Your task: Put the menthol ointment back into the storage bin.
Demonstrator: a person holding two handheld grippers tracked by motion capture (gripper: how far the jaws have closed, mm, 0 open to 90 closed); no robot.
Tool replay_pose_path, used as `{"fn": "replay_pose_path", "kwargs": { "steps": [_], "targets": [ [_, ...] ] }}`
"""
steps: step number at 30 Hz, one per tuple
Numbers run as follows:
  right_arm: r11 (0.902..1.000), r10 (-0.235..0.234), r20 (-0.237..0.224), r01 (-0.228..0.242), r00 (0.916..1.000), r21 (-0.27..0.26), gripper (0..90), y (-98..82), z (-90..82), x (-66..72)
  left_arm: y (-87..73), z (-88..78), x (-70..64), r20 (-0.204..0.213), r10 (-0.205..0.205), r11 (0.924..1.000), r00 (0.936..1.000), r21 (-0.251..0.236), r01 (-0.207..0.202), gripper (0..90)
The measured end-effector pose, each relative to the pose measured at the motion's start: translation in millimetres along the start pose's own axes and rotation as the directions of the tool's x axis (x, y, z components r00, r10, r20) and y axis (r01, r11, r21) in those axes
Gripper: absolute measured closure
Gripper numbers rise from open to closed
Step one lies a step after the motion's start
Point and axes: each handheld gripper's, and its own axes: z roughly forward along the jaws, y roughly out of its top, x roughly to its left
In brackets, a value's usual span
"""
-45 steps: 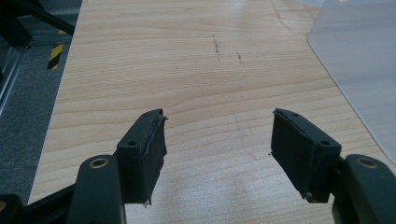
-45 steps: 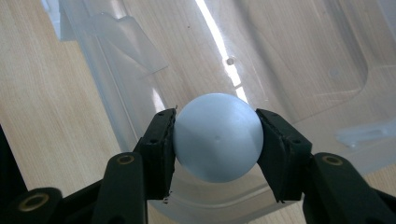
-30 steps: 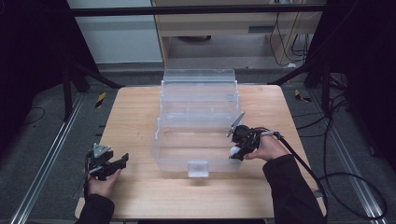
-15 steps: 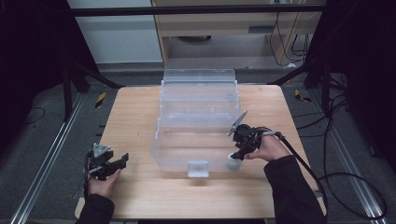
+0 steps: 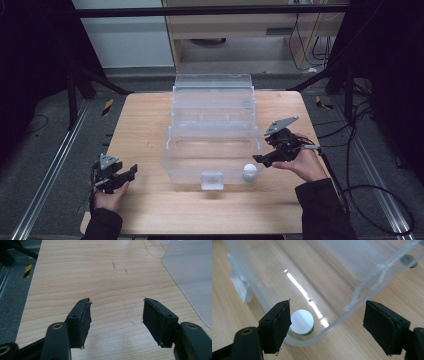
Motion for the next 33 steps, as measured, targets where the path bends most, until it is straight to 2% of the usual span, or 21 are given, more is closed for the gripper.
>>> {"fn": "replay_pose_path", "kwargs": {
  "steps": [2,5,7,8,9,10,11,12,14,17,18,23,25,26,27,28,33],
  "targets": [
    [0.9987,0.032,0.024,-0.031,0.9992,-0.04,20.1,-6.5,-5.8,-1.9,-0.1,0.0,-0.2,0.003,0.002,1.0,1.0,0.0,-0.002,42.0],
    [0.9913,0.096,0.038,-0.092,0.9947,-0.094,15.9,-18.9,-11.8,-6.6,0.0,-0.7,-0.9,0.006,0.007,1.0,1.0,0.0,-0.007,46.3],
    [0.9883,0.109,0.05,-0.103,0.9928,-0.113,15.8,-23.6,-13.8,-8.6,0.1,-0.9,-1.2,0.009,0.008,1.0,0.9999,-0.001,-0.008,48.8],
    [0.9796,0.147,0.068,-0.136,0.9868,-0.148,15.9,-33.4,-17.1,-12.4,0.1,-1.2,-1.6,0.013,0.009,1.0,0.9999,-0.001,-0.009,49.7],
    [0.9796,0.147,0.068,-0.136,0.9868,-0.148,15.9,-33.4,-17.1,-12.4,0.1,-1.2,-1.6,0.013,0.009,1.0,0.9999,-0.001,-0.009,50.7],
    [0.9691,0.182,0.083,-0.165,0.9798,-0.184,15.9,-43.3,-19.9,-15.6,0.1,-1.0,-1.8,0.013,0.009,1.0,0.9999,0.0,-0.009,51.6],
    [0.9691,0.182,0.083,-0.165,0.9798,-0.184,15.9,-43.3,-19.9,-15.6,0.1,-1.0,-1.8,0.013,0.009,1.0,0.9999,0.0,-0.009,52.4],
    [0.9554,0.219,0.094,-0.194,0.9712,-0.223,16.0,-53.4,-22.0,-17.9,0.0,-1.0,-1.9,0.015,0.01,0.9999,0.9998,0.001,-0.01,53.3],
    [0.9404,0.251,0.098,-0.219,0.963,-0.26,16.1,-63.7,-22.6,-19.7,0.0,-1.3,-1.9,0.014,0.011,0.9999,0.9998,0.002,-0.011,54.8],
    [0.9386,0.267,0.102,-0.234,0.9584,-0.254,16.1,-72.2,-21.4,-21.9,0.2,-1.4,-1.7,0.014,0.013,0.9999,0.9998,0.002,-0.013,57.1],
    [0.9369,0.27,0.134,-0.228,0.9534,-0.265,16.4,-80.4,-20.1,-23.8,-0.2,-2.3,-1.5,0.014,0.013,0.9999,0.9998,0.003,-0.013,57.5],
    [0.924,0.322,0.122,-0.283,0.939,-0.257,15.2,-100.7,-12.2,-30.5,-0.4,-3.4,-0.9,0.01,0.015,0.9999,0.9998,-0.004,-0.015,59.3],
    [0.9227,0.328,0.121,-0.291,0.9369,-0.253,14.6,-104.8,-9.4,-31.6,-0.4,-3.0,-1.0,0.009,0.017,0.9999,0.9998,-0.003,-0.017,58.6],
    [0.9191,0.345,0.125,-0.308,0.9302,-0.245,14.0,-113.7,-4.3,-33.1,-0.5,-1.6,-0.9,0.007,0.018,0.9998,0.9998,0.0,-0.018,57.6],
    [0.9191,0.345,0.125,-0.308,0.9302,-0.245,14.0,-113.7,-4.3,-33.1,-0.5,-1.6,-0.9,0.007,0.018,0.9998,0.9998,0.0,-0.018,56.3],
    [0.9128,0.362,0.148,-0.318,0.9204,-0.256,13.9,-122.6,0.0,-35.4,-0.5,-0.4,-0.8,0.006,0.016,0.9999,0.9999,0.004,-0.016,54.8],
    [0.8931,0.418,0.179,-0.366,0.8909,-0.262,13.1,-139.1,8.4,-46.1,-1.2,1.9,-0.1,0.004,0.006,0.9999,1.0,0.011,-0.006,49.0]
  ]
}}
